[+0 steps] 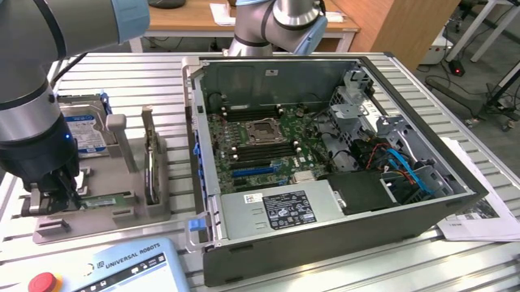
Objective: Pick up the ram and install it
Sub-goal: 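Pick up the ram and move it above insertion slot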
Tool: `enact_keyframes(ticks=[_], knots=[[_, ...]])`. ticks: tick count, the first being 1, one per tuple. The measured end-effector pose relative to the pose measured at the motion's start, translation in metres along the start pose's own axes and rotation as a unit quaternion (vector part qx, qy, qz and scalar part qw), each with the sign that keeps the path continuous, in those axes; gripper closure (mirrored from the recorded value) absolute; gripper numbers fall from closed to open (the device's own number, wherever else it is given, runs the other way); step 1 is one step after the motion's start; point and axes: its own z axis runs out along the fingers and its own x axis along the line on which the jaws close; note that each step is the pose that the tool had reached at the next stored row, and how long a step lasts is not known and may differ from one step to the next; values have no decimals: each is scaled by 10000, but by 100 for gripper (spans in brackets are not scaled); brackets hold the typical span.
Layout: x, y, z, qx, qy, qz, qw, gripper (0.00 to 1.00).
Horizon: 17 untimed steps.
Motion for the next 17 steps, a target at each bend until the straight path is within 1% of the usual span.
enact_keyframes(ticks=[3, 4, 5, 6, 7, 8, 10, 11, 12, 15, 16, 17], knots=[[0, 0, -1, 0, 1, 0, 10000, 87], [-1, 1, -2, 0, 8, 1, 10000, 87], [-4, 2, -4, 0, 24, 2, 10000, 87], [-10, 2, -3, 3, 51, 3, 10000, 87], [-18, 2, -3, 6, 85, 5, 10000, 87], [-20, 2, -3, 8, 109, 6, 9999, 87], [-19, 2, -3, 8, 110, 6, 9999, 87], [-17, 2, -3, 7, 98, 5, 10000, 87], [-8, 3, -3, 5, 41, 2, 10000, 87], [21, 3, -3, -5, -171, -9, 9999, 87], [28, 2, -3, -8, -233, -12, 9997, 87], [29, 2, -3, -10, -266, -15, 9996, 87]])
